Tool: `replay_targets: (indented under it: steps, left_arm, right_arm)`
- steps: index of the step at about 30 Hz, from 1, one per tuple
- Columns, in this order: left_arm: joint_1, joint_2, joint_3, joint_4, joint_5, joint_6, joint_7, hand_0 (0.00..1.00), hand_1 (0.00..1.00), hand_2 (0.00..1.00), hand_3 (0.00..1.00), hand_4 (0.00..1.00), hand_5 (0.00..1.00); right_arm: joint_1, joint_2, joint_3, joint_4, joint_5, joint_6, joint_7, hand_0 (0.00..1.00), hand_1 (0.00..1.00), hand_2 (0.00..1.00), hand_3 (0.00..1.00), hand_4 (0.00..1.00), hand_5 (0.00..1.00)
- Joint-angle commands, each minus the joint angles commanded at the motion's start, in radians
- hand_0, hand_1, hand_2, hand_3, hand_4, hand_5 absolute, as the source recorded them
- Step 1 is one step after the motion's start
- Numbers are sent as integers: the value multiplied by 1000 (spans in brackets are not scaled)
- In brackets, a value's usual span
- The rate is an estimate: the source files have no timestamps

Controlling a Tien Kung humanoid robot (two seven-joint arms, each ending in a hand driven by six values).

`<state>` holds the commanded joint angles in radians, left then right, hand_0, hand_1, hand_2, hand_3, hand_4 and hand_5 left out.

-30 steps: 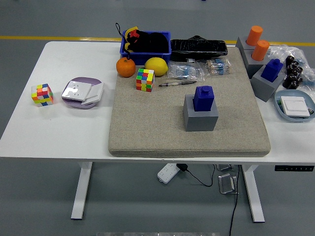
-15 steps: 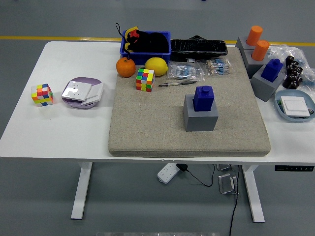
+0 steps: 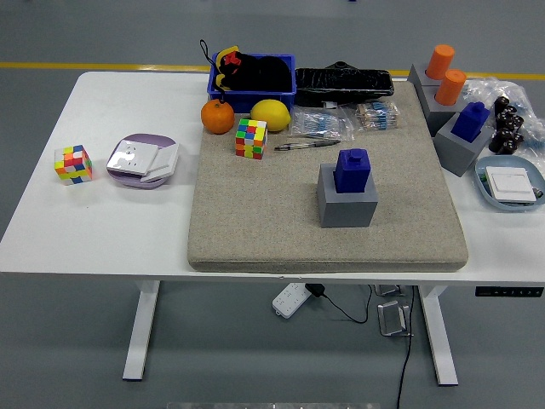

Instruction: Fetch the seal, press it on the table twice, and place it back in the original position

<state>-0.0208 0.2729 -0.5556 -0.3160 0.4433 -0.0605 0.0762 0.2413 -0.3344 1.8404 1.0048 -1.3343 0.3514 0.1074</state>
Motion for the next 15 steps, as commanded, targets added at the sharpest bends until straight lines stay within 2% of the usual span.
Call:
replay_targets:
  steps: [15]
  left_arm:
    - [-3, -4, -3, 2, -1, 1, 0, 842, 826, 801, 856, 844, 470]
  right_arm:
    - [0, 0, 6, 11, 4, 0, -5, 784, 698, 701, 644, 839, 231]
